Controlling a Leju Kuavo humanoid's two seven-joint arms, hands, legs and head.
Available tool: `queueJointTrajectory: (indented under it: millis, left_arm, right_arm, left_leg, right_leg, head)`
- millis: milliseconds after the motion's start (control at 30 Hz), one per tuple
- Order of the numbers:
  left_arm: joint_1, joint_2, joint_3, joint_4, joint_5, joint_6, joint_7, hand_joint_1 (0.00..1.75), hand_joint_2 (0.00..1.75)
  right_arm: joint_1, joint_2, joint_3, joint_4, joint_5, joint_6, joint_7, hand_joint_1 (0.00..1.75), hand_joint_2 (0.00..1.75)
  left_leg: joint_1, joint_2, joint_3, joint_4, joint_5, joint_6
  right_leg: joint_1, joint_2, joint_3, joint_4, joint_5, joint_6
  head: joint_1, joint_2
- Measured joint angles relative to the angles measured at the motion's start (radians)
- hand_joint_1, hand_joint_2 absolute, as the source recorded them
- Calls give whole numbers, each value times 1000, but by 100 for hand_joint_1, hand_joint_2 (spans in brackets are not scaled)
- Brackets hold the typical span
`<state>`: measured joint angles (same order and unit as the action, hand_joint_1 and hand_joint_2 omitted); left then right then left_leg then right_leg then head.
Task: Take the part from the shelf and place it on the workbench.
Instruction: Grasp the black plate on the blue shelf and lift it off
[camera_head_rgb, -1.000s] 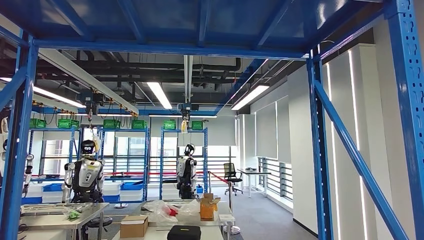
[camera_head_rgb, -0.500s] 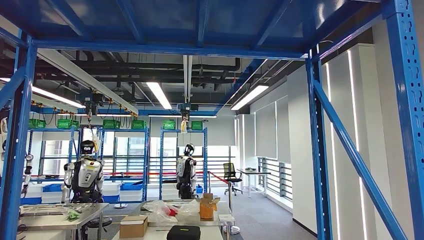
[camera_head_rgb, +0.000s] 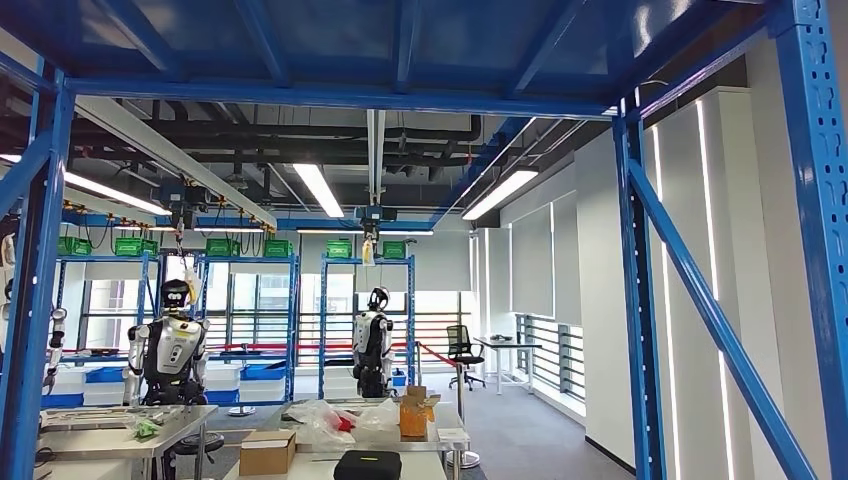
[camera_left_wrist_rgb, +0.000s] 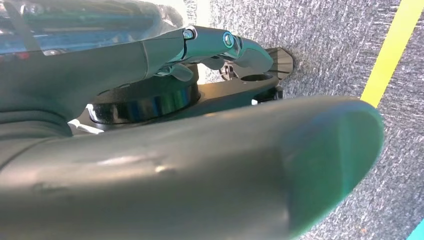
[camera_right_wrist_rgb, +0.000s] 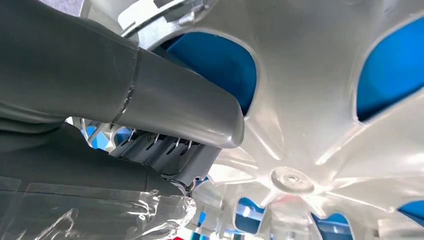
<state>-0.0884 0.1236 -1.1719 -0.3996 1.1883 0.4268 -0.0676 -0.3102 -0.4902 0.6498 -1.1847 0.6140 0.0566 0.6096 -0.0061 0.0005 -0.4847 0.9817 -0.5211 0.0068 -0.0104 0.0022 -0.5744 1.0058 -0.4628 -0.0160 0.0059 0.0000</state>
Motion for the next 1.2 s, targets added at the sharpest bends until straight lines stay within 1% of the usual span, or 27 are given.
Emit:
queueJointTrajectory:
  millis: [167, 400, 533, 733, 767, 867, 900, 1033, 1200]
  left_arm:
    - [0, 0, 0, 0, 3, 4, -1, 0, 0]
    - [0, 0, 0, -6, 11, 11, -3, 0, 0]
    - [0, 0, 0, -9, 19, 12, -8, 0, 0]
    - [1, 0, 0, -12, 22, 11, -13, 0, 0]
    - [1, 0, 0, -13, 22, 11, -14, 0, 0]
    - [1, 1, 0, -15, 23, 10, -17, 0, 0]
    - [1, 1, 0, -15, 23, 10, -18, 0, 0]
    - [1, 3, 0, -16, 23, 9, -17, 0, 0]
    - [1, 5, -1, -17, 23, 9, -12, 0, 0]
  right_arm:
    - [-12, 0, 9, -3, 17, -1, 0, 175, 0]
    - [-28, 0, 26, -22, 59, -37, 0, 175, 0]
    - [-43, 0, 39, -51, 95, -56, 0, 175, 0]
    - [-59, 1, 53, -95, 114, -55, 0, 175, 0]
    - [-60, 1, 54, -101, 114, -55, 0, 166, 0]
    - [-61, 1, 57, -116, 115, -50, 0, 35, 0]
    - [-60, 2, 56, -119, 114, -44, 0, 0, 0]
    - [-55, 3, 52, -121, 106, -13, 0, 0, 0]
    - [-45, 5, 44, -121, 99, -12, 0, 0, 0]
  left_leg:
    - [0, 0, 0, 0, 0, 0]
    - [0, 0, 0, 0, 0, 0]
    - [0, 0, 0, 0, 0, 0]
    - [0, 0, 0, 0, 0, 0]
    - [0, 0, 0, 0, 0, 0]
    - [0, 0, 0, 0, 0, 0]
    - [0, 0, 0, 0, 0, 0]
    - [0, 0, 0, 0, 0, 0]
    - [0, 0, 0, 0, 0, 0]
  right_leg:
    - [0, 0, 0, 0, 0, 0]
    - [0, 0, 0, 0, 0, 0]
    - [0, 0, 0, 0, 0, 0]
    - [0, 0, 0, 0, 0, 0]
    - [0, 0, 0, 0, 0, 0]
    - [0, 0, 0, 0, 0, 0]
    - [0, 0, 0, 0, 0, 0]
    - [0, 0, 0, 0, 0, 0]
    - [0, 0, 0, 0, 0, 0]
  head:
    - [0, 0]
    - [0, 0]
    - [0, 0]
    - [0, 0]
    - [0, 0]
    - [0, 0]
    - [0, 0]
    - [0, 0]
    - [0, 0]
